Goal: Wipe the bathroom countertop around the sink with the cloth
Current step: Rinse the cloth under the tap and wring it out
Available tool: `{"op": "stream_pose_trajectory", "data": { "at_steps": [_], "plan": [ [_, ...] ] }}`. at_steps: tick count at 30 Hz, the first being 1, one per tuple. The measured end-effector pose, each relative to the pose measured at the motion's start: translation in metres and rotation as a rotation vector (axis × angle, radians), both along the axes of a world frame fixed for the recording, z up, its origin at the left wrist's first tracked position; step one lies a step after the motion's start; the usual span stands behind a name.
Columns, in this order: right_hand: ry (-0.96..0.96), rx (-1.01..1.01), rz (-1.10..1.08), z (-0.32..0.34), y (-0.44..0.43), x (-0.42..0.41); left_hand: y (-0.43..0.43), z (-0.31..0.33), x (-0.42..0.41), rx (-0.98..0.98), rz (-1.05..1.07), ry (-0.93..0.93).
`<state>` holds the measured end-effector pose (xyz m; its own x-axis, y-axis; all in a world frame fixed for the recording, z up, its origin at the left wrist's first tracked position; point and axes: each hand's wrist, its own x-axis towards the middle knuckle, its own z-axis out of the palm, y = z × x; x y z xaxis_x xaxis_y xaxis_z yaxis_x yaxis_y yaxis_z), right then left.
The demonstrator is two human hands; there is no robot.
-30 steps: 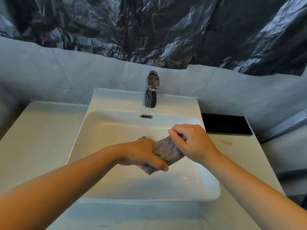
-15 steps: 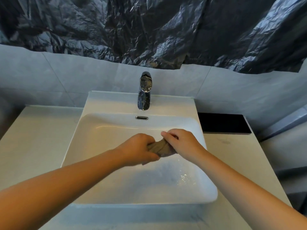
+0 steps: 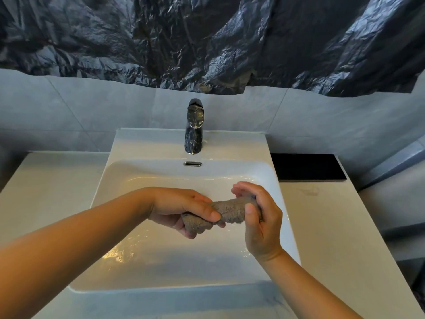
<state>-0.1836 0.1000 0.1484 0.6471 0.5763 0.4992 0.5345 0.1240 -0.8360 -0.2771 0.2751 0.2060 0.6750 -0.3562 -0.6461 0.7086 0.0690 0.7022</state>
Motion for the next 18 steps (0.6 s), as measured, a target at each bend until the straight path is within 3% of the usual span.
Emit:
{"op": "stream_pose_trajectory", "data": {
  "at_steps": [4,7,11,15,18],
  "plan": [
    [0.167,-0.007,-0.022,0.011,0.012,-0.005,0.007,0.004,0.003,0.047,0.014,-0.014],
    [0.434,-0.117,-0.015,0.012,0.020,-0.003,0.002,0.007,0.008,0.352,-0.055,-0.096],
    [0.431,-0.598,-0.045,0.009,0.032,0.009,-0.007,0.001,0.011,0.893,-0.220,-0.237],
    [0.454,-0.912,0.024,0.006,0.041,0.020,-0.016,-0.011,0.012,1.113,-0.337,-0.330],
    [0.706,-1.146,0.090,0.013,0.046,0.032,-0.019,-0.018,0.013,1.247,-0.382,-0.458]
  ]
}}
